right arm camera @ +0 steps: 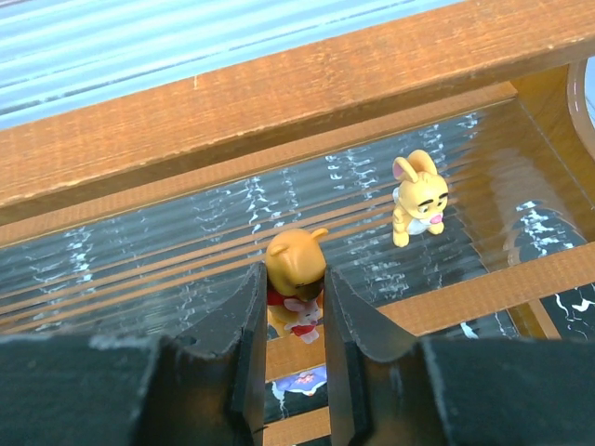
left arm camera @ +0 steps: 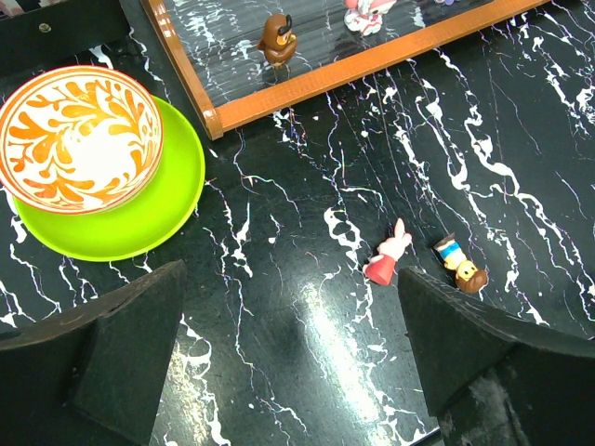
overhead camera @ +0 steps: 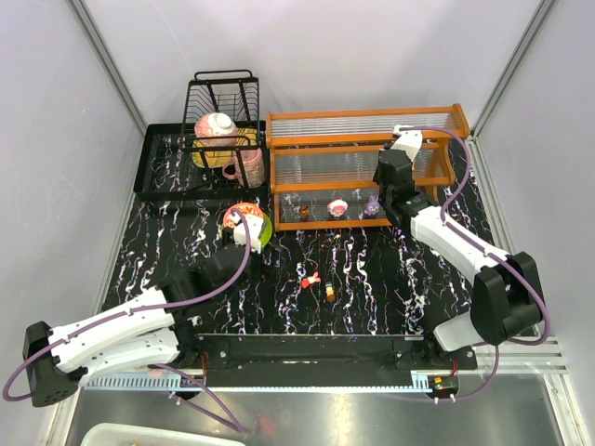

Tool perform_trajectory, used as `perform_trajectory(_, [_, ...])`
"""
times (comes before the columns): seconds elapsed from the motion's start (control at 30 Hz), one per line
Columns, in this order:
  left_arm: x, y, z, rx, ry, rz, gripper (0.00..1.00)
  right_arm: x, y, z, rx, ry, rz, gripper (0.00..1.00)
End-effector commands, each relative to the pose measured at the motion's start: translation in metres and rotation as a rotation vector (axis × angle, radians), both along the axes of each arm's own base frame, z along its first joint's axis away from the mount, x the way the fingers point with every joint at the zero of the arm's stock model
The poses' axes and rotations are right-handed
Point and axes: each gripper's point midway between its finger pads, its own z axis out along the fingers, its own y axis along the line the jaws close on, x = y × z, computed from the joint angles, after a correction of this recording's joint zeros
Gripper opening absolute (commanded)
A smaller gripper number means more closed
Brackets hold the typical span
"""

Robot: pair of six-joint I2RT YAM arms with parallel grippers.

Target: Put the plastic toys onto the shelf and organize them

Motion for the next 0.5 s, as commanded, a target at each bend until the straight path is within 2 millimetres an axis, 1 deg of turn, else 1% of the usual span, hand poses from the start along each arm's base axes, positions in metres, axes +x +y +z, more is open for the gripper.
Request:
perform_trajectory(0.0, [0.006, 0.001, 0.013, -0.025, -0.038, 0.022, 0.99, 0.011, -0.01, 0.014, 0.018, -0.073, -0.056, 0.0])
perform_trajectory(0.47, [0.006, 0.003, 0.014, -0.027, -0.039, 0.027, 0.99, 0.019, -0.008, -0.001, 0.017, -0.046, -0.057, 0.0])
